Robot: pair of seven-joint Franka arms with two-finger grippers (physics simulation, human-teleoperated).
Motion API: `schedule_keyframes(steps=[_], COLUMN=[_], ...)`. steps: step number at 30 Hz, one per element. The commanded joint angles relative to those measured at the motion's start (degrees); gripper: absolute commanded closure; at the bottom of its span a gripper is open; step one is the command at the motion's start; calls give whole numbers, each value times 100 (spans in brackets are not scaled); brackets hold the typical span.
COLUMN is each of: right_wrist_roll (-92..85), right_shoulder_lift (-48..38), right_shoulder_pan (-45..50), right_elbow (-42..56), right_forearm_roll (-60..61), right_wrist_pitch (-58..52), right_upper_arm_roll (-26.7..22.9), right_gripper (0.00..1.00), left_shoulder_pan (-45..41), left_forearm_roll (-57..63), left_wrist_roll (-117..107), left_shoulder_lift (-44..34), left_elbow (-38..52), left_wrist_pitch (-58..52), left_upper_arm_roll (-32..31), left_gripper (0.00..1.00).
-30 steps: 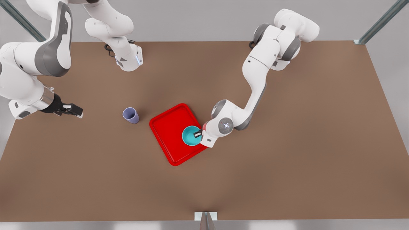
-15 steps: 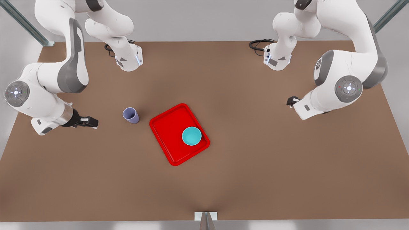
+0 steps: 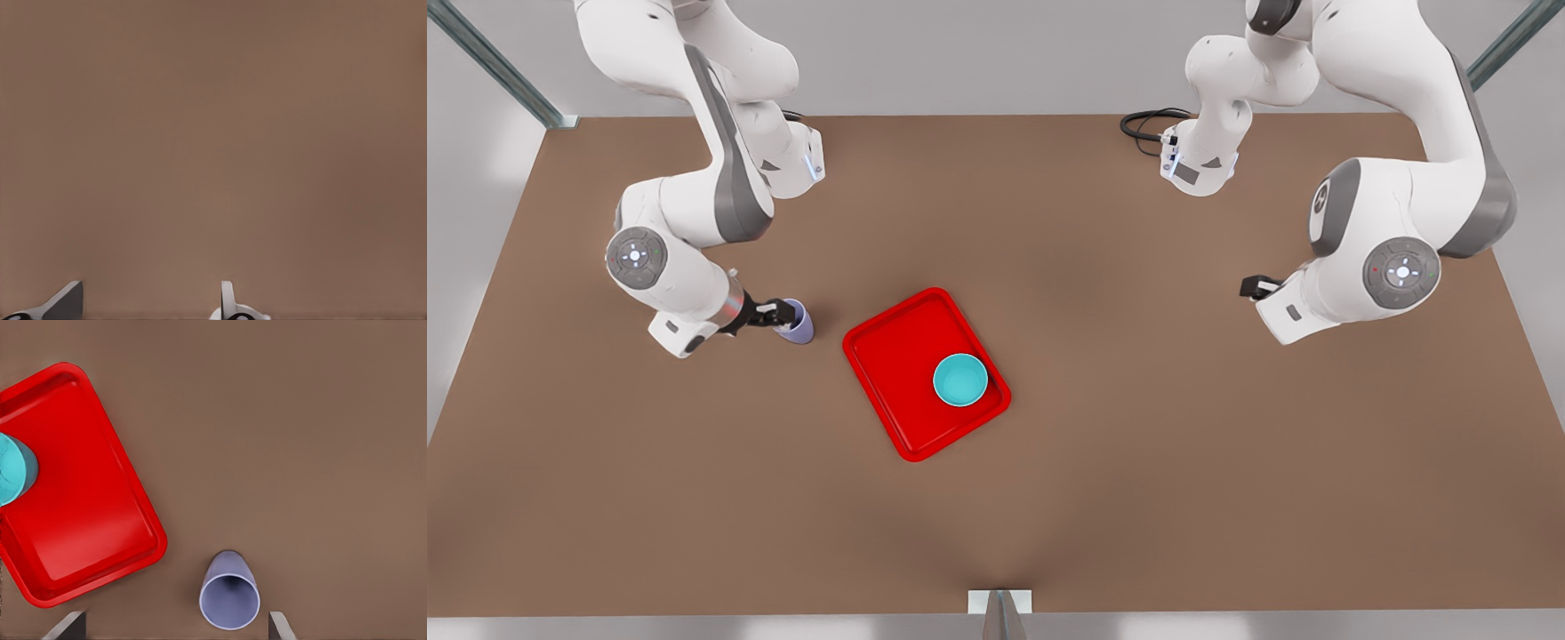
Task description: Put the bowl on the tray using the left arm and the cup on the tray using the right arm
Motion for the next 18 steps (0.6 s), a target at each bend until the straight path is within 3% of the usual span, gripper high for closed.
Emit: schedule_keyframes(steps=[1, 5, 18], right_wrist_roll=[0, -9, -53], right_shoulder_lift=[-85, -490, -191], right_shoulder_pan=[-47, -56, -214], right_elbow=[-98, -907, -1610], right_forearm_roll=[0, 0, -9], right_wrist_pitch=[-1, 271, 1080], right_upper_arm_roll=[1, 54, 10], right_gripper=[0, 0, 0], left_shoulder_pan=[0, 0, 0], left_forearm_roll=[7, -2, -11], left_wrist_roll=[0, 0, 0], left_shoulder_lift=[0, 8, 26], left_elbow=[-1, -10, -89], left_wrist_pitch=[-3, -38, -100], left_upper_arm_roll=[-8, -9, 0], left_gripper=[0, 0, 0])
